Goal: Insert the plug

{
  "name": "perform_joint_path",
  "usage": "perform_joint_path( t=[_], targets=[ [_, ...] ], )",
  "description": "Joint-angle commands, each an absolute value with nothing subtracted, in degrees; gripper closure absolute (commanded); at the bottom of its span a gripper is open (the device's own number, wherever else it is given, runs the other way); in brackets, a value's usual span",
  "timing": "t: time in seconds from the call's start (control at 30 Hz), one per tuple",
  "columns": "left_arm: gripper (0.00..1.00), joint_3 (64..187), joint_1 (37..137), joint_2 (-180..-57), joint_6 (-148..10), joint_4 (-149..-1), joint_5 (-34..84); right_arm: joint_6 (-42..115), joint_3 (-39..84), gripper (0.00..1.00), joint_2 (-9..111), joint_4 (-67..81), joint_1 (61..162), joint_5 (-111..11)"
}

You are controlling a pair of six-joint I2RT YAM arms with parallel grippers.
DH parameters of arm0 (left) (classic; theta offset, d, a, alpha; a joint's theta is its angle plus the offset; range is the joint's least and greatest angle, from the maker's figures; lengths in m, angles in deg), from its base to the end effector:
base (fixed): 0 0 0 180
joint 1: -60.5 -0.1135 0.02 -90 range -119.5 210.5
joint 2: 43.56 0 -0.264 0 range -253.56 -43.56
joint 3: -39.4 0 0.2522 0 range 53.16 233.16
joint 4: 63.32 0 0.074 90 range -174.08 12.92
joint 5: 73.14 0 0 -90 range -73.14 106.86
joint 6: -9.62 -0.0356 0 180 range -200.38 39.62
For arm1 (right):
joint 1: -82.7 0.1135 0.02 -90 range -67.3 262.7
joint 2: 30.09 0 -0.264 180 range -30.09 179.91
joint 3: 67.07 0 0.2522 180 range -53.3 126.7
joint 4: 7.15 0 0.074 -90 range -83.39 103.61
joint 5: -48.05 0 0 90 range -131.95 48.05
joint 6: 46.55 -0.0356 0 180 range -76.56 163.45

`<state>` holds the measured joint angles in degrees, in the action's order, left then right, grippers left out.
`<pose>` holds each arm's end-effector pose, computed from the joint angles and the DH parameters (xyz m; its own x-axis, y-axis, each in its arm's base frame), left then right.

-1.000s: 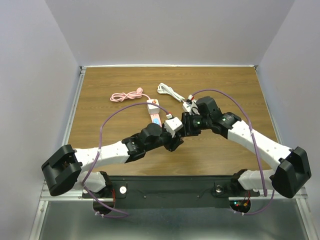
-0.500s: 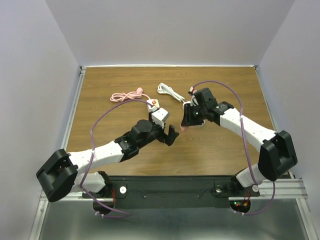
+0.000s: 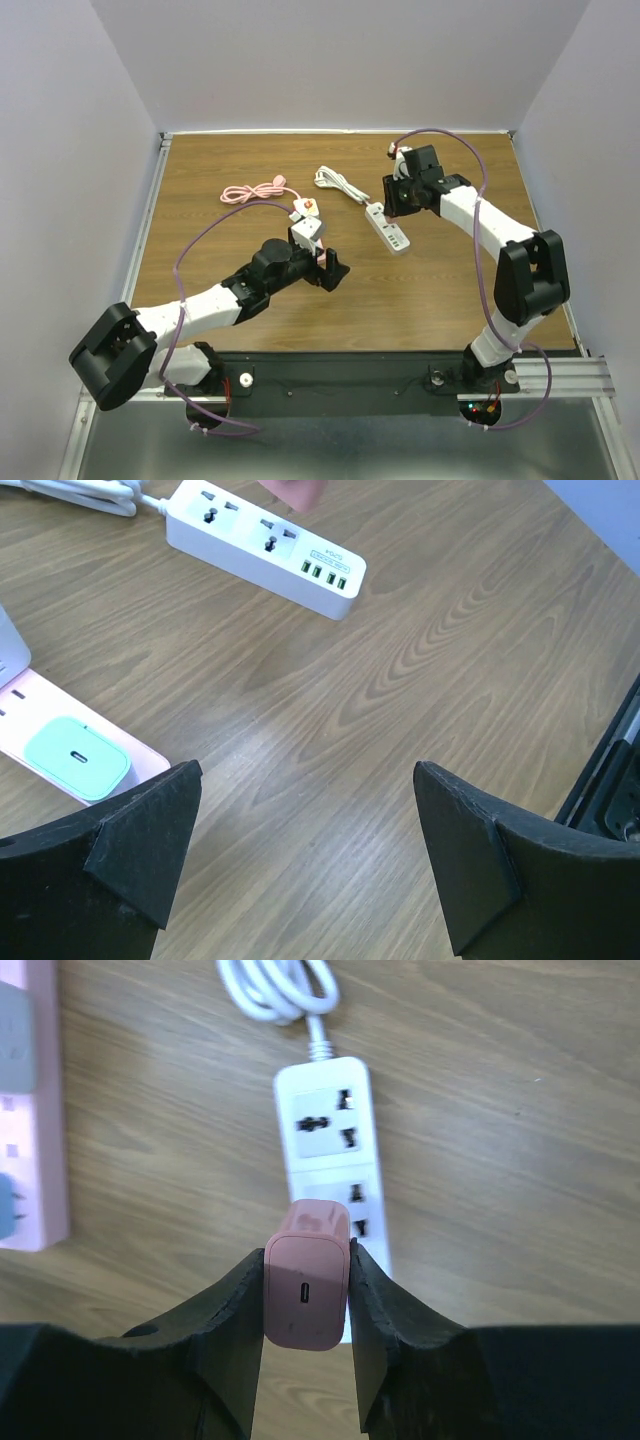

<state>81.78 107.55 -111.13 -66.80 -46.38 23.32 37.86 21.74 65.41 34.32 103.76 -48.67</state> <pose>0.1713 -0.1899 0.2345 -0.2836 -0.0377 -0.9582 0.7578 0.6035 -0.2481 0.3426 0.1364 0.2654 -0.7338 -0.1789 -0.6554 -0.3600 0.9205 0.1517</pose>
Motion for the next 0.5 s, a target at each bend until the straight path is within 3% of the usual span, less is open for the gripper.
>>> perform_joint_path(
  t=[0.0,0.47],
  targets=[
    [0.02,81.2,106.9,-110.6,-66.4,-42.9,25.1,47.7,24.7,1.0,68.1,31.2,100.9,-51.0],
    [0.03,81.5,106.5,-111.9,-65.9,-42.8,26.1,55.3,23.5,1.0,69.1,29.1,98.7,-57.2]
  ],
)
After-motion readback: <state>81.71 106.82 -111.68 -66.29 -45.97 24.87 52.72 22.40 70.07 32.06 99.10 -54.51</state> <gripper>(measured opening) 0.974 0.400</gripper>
